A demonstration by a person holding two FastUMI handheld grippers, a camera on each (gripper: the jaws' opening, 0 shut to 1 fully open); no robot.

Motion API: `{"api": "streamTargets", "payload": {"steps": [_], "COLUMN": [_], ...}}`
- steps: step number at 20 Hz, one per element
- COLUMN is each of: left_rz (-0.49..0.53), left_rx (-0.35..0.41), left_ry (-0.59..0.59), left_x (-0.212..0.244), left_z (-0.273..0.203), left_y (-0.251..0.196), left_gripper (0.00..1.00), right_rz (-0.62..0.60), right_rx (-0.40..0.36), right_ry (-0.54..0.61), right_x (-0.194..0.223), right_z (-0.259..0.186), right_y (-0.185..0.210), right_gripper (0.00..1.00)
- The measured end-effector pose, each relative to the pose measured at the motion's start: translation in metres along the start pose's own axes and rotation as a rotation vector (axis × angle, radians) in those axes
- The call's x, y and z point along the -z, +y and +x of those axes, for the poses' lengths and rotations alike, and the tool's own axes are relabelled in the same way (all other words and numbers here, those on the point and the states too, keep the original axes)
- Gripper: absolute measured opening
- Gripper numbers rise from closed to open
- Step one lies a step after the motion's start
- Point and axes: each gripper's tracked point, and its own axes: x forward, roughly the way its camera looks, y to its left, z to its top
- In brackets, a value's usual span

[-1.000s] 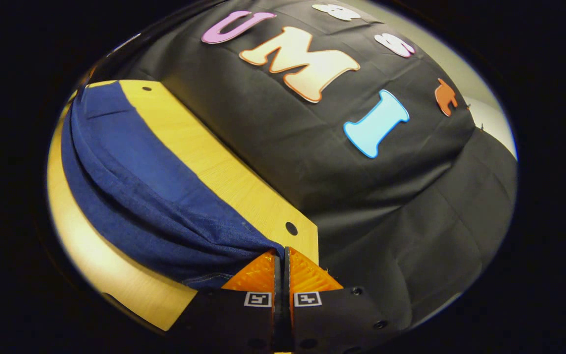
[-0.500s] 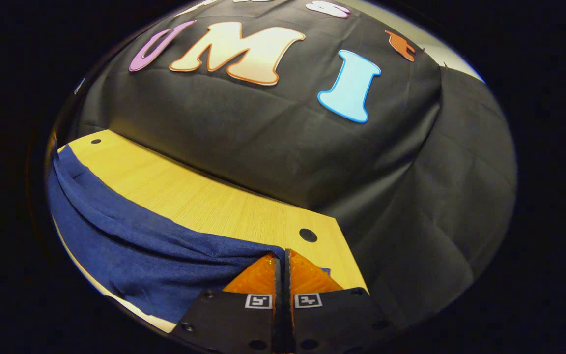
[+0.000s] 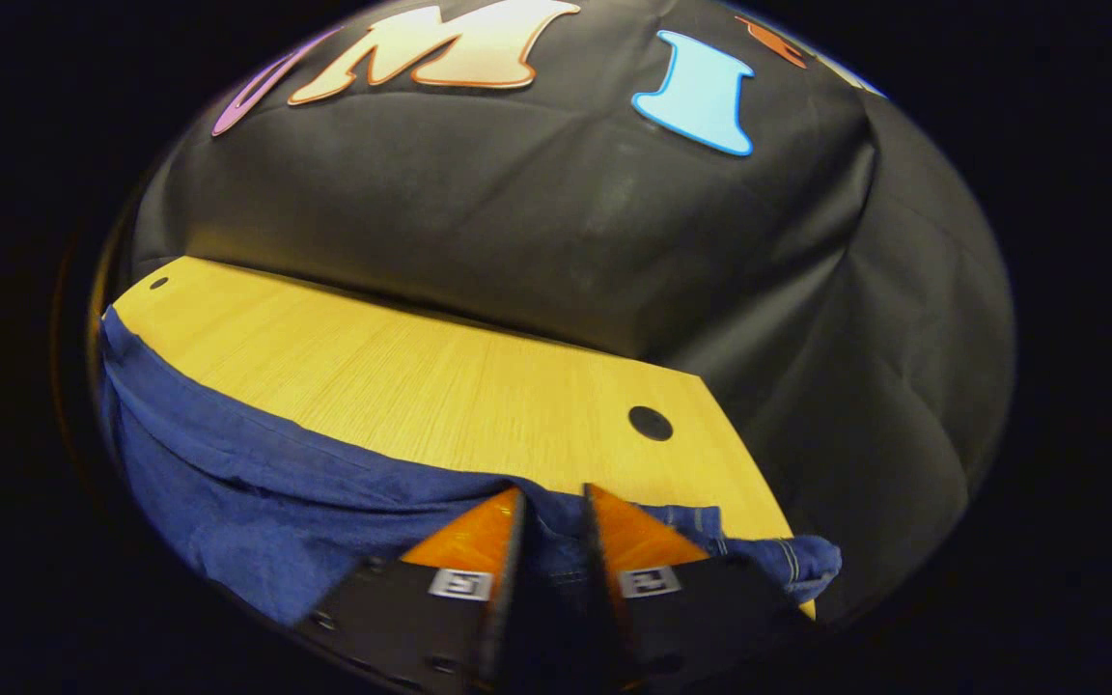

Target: Grasp the waist and the cuffs of the jeans and fold them to make the two legs overlap; first hold the waist and fold one-third of the jeans toward the cuffs, then hold the cuffs and fold the remaining one-third in the same direction to finish folding.

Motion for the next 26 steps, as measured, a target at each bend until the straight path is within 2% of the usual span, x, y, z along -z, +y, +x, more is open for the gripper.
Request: {"api": "streamTargets", "payload": {"steps": [2, 3, 4, 7, 10, 13, 16, 17, 18, 19, 20, 21, 23, 26], "left_rz": [-0.043, -0.056, -0.066, -0.089, -0.109, -0.155, -0.191, -0.201, -0.199, -0.195, -0.187, -0.184, -0.184, -0.210], "left_rx": [0.032, 0.037, 0.043, 0.077, 0.112, 0.186, 0.229, 0.235, 0.246, 0.247, 0.251, 0.250, 0.252, 0.274], "left_ry": [-0.062, -0.097, -0.139, -0.263, -0.343, -0.388, -0.409, -0.410, -0.400, -0.392, -0.383, -0.380, -0.364, -0.344], "left_x": [-0.016, -0.019, -0.031, -0.061, -0.082, -0.089, -0.090, -0.089, -0.086, -0.085, -0.083, -0.084, -0.084, -0.086], "left_z": [-0.004, -0.021, -0.026, -0.061, -0.097, -0.130, -0.151, -0.155, -0.157, -0.158, -0.158, -0.158, -0.158, -0.156], "left_y": [-0.006, -0.008, -0.008, -0.019, -0.030, -0.053, -0.062, -0.063, -0.067, -0.070, -0.072, -0.074, -0.078, -0.091], "left_gripper": [0.67, 1.00, 0.96, 0.95, 0.95, 0.95, 0.95, 0.95, 0.95, 0.95, 0.96, 0.95, 0.95, 0.95], "right_rz": [0.066, 0.104, 0.143, 0.287, 0.437, 0.578, 0.796, 0.845, 0.871, 0.881, 0.866, 0.861, 0.857, 0.828], "right_rx": [0.014, 0.023, 0.043, 0.101, 0.174, 0.242, 0.226, 0.223, 0.217, 0.209, 0.231, 0.222, 0.224, 0.182], "right_ry": [-0.044, -0.060, -0.064, -0.041, 0.065, 0.195, 0.275, 0.292, 0.314, 0.343, 0.315, 0.323, 0.316, 0.294], "right_x": [-0.018, -0.027, -0.028, -0.015, 0.029, 0.082, 0.111, 0.116, 0.120, 0.127, 0.125, 0.131, 0.127, 0.125], "right_z": [-0.014, -0.025, -0.028, -0.047, -0.055, -0.056, -0.051, -0.049, -0.049, -0.049, -0.044, -0.034, -0.036, -0.033], "right_y": [-0.015, -0.024, -0.037, -0.072, -0.106, -0.130, -0.124, -0.122, -0.121, -0.118, -0.123, -0.122, -0.120, -0.122], "right_gripper": [0.99, 0.99, 1.00, 0.99, 1.00, 0.99, 0.98, 0.94, 0.98, 0.93, 0.98, 0.95, 0.68, 0.32]}}
